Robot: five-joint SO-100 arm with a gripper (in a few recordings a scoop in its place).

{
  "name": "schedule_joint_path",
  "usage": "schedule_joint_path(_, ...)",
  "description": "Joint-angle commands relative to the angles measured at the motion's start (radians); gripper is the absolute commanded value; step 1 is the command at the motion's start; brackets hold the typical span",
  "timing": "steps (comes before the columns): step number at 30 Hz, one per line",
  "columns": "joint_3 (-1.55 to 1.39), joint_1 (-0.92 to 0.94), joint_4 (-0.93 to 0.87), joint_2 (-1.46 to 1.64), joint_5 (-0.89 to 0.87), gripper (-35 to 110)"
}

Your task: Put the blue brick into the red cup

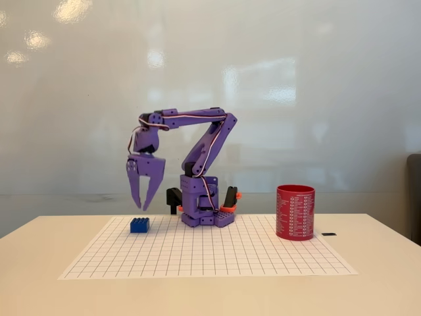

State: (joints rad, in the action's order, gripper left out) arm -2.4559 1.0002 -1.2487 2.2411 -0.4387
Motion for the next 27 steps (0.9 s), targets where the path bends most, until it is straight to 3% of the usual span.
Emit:
schedule_joint_path(1,-0.034,0.003,0.032,0.002,-0.014,0)
schedule_joint_path(9,-0.012,0.124,0.078,0.011,0.057,4)
schedule_joint_path(10,-0.005,0.137,0.077,0.014,0.064,9)
schedule_joint_path(12,-0.008,0.16,0.071,0.017,0.052,41)
schedule_joint_path(15,-0.034,0.153,0.064,0.005,0.028,55)
schedule_joint_path(18,-0.057,0.186,0.063,-0.005,0.008,61)
schedule_joint_path(27,-0.06,0.176,0.015,-0.101,-0.064,61)
